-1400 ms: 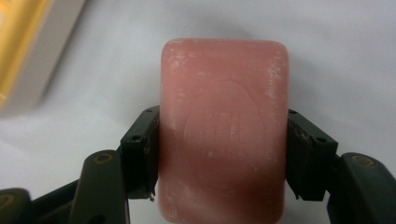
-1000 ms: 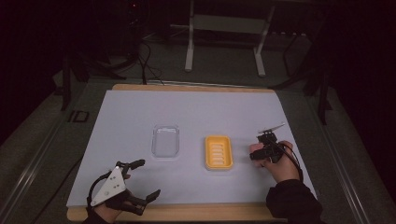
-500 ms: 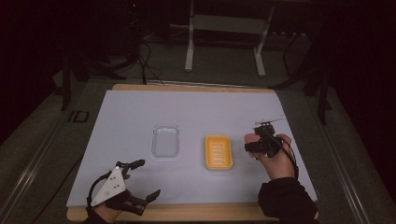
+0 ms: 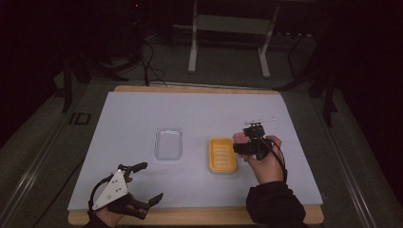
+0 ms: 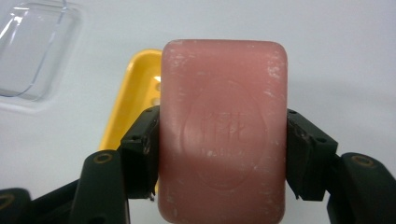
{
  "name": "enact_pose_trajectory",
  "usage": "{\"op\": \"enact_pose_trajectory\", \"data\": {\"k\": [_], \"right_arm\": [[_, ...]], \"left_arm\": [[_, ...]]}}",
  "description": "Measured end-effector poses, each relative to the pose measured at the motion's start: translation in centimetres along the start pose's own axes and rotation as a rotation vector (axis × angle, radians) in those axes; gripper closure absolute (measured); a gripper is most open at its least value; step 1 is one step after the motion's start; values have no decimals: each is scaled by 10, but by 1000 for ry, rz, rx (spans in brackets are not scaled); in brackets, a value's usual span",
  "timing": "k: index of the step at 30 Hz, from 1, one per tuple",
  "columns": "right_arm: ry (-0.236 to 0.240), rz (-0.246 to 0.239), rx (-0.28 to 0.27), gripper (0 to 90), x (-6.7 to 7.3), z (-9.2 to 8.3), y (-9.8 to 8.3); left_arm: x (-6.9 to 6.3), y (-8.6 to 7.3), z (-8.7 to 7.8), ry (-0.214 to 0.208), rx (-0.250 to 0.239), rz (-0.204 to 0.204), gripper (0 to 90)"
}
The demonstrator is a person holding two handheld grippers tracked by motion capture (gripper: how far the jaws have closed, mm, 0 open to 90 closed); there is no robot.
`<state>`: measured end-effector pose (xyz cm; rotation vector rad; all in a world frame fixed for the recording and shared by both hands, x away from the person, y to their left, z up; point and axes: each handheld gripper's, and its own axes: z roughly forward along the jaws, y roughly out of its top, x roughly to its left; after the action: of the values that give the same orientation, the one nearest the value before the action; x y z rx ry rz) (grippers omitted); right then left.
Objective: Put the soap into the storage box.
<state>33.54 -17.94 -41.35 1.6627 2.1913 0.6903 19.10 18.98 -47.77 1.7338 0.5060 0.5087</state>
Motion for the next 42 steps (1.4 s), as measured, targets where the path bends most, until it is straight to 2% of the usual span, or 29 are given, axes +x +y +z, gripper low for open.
{"op": "enact_pose_trajectory", "data": {"k": [10,14,15,16,18,19,24,27,36,42], "right_arm": [[13,38,-29,377,27,22,-3],[20,48,-28,377,33,30,-5],[19,57,-35,377,35,33,-6],[2,67,-30,377,38,43,-10],[6,70,-22,377,38,47,-10],[14,88,-20,377,37,50,-11],[4,133,-15,377,39,68,-17],[3,149,-11,377,40,72,-19],[-28,137,12,376,46,87,-28],[-32,124,15,373,47,89,-29]], "left_arm": [[0,0,-1,-2,-3,2,6],[0,0,0,-3,-3,2,6],[0,0,-1,-4,-3,3,6],[0,0,-1,-4,-3,4,6],[0,0,-1,-4,-2,3,6],[0,0,0,-5,-2,2,6],[-1,0,0,-6,-2,3,6],[0,0,0,-6,-1,3,6],[0,0,0,-7,0,4,6],[-1,0,0,-7,3,5,6]]}}
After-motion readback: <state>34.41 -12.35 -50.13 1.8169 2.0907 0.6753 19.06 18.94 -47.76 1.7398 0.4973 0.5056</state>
